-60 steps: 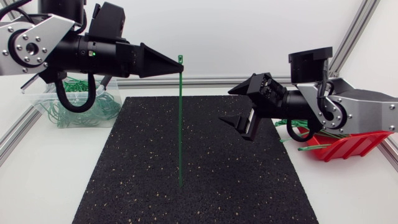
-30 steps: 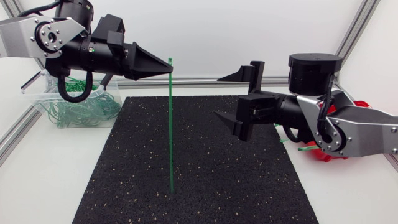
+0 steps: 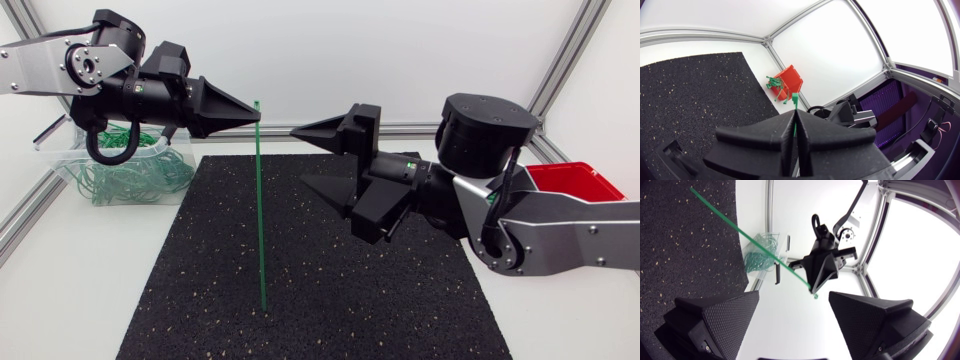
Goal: Take a green cable tie from the red box, thread the tail through the head to close it, then place it in the transparent bin on the left.
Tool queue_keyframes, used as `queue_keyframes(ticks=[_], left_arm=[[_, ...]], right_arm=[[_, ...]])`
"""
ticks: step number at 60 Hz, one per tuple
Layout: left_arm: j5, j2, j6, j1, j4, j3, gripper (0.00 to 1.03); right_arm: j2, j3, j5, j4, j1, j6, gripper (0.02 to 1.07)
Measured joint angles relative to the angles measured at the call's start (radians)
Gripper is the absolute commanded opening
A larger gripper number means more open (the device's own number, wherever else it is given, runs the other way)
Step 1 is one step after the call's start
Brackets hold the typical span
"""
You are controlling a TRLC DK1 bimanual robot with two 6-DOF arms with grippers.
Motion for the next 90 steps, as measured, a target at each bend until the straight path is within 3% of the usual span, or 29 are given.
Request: queue_keyframes(ticks=[9,16,33,46,53,57,69,90], left_arm=[[0.000,0.037,0.061,-0.002,-0.047,0.000,0.03],[0.000,0.068,0.079,-0.003,-0.062,0.008,0.03],[0.003,0.092,0.082,-0.002,-0.098,0.055,0.03],[0.003,0.097,0.083,-0.002,-0.133,0.087,0.03],[0.003,0.097,0.083,-0.002,-0.144,0.098,0.03],[0.003,0.097,0.083,-0.002,-0.147,0.099,0.03],[0.003,0.097,0.083,-0.006,-0.151,0.099,0.03],[0.003,0.097,0.083,-0.040,-0.169,0.099,0.03]], right_arm=[[0.066,-0.003,-0.161,0.050,-0.006,-0.141,1.03],[0.125,-0.011,-0.196,0.055,-0.005,-0.211,1.03],[0.181,-0.016,-0.204,0.058,0.074,-0.245,1.01],[0.237,-0.064,-0.208,0.072,0.129,-0.248,0.87],[0.249,-0.097,-0.208,0.095,0.158,-0.251,0.86],[0.256,-0.116,-0.208,0.109,0.170,-0.251,0.79],[0.285,-0.152,-0.204,0.168,0.192,-0.251,0.73],[0.361,-0.152,-0.193,0.235,0.197,-0.251,0.72]])
